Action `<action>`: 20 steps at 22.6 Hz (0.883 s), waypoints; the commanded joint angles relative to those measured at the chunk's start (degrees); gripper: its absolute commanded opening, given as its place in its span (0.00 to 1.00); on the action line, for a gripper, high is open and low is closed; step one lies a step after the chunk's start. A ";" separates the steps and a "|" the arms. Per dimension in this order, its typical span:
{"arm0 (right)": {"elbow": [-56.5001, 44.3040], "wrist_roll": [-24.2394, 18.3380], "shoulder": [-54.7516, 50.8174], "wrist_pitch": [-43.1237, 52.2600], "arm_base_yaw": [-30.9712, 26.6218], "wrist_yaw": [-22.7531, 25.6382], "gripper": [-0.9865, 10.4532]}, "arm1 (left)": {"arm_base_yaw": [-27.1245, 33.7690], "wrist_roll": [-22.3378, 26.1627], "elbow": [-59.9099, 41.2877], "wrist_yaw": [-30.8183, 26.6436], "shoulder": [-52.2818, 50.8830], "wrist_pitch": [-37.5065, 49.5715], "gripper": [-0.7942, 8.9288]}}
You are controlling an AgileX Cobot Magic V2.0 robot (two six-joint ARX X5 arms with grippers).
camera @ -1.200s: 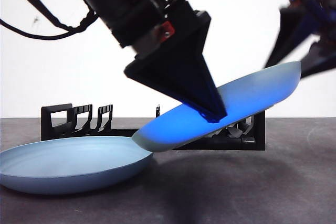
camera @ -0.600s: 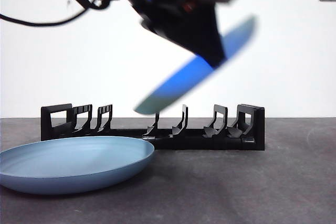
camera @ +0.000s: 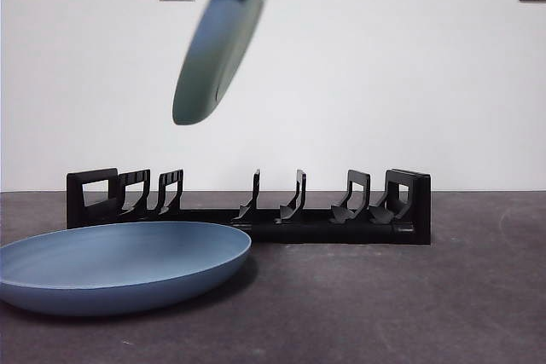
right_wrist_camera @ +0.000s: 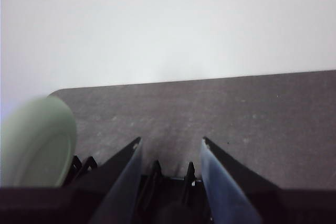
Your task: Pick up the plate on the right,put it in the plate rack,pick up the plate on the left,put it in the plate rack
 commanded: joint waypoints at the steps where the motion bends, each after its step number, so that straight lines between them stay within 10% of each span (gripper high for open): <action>1: 0.15 -0.09 0.11 -0.37 0.04 0.17 0.25 | 7.96 -7.02 0.00 10.93 0.24 2.05 0.07; 12: 0.15 0.00 0.11 -1.25 0.15 -0.17 0.25 | 25.22 -11.91 0.00 29.42 7.48 9.18 0.07; 20: 0.15 0.00 0.11 -1.75 0.15 -0.20 0.25 | 28.44 -11.21 0.00 30.14 13.75 9.49 0.07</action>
